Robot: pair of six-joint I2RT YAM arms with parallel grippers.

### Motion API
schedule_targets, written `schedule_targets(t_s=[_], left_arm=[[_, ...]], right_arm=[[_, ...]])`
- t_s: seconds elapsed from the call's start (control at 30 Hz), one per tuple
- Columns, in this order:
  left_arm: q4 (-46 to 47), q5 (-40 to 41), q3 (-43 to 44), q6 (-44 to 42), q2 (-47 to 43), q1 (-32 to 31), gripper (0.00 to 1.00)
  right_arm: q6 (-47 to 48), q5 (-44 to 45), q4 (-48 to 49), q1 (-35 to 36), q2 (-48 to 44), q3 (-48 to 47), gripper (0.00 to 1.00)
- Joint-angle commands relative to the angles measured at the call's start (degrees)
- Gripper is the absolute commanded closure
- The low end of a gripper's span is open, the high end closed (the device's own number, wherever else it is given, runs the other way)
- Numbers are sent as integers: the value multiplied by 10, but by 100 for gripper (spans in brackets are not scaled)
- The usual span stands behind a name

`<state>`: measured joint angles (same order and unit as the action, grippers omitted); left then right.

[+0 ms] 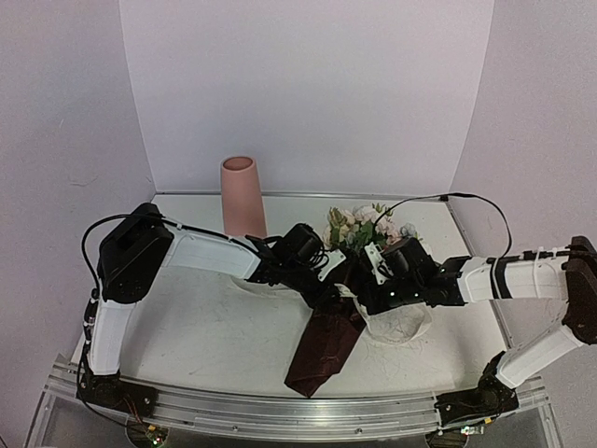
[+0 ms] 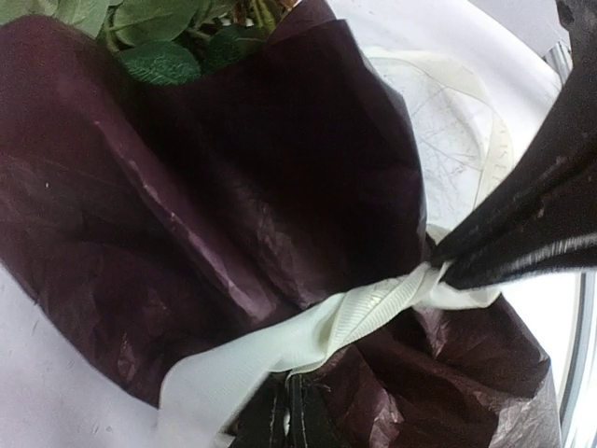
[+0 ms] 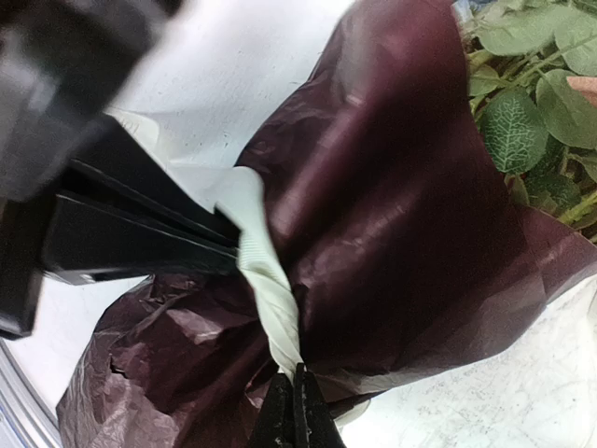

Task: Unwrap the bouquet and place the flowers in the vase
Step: Untie the ribbon from the wrapping paper.

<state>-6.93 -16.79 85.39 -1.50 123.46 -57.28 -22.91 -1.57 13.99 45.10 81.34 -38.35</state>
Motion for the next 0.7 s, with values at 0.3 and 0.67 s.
schedule_targets(t_s=[0.3, 0.67], left_arm=[[-2, 49, -40, 36, -81, 1, 97], [-2, 84, -59, 43, -82, 1, 97]], right_arm=[[-27, 43, -5, 4, -22, 37, 99], [-61, 54, -10, 3, -49, 92, 97]])
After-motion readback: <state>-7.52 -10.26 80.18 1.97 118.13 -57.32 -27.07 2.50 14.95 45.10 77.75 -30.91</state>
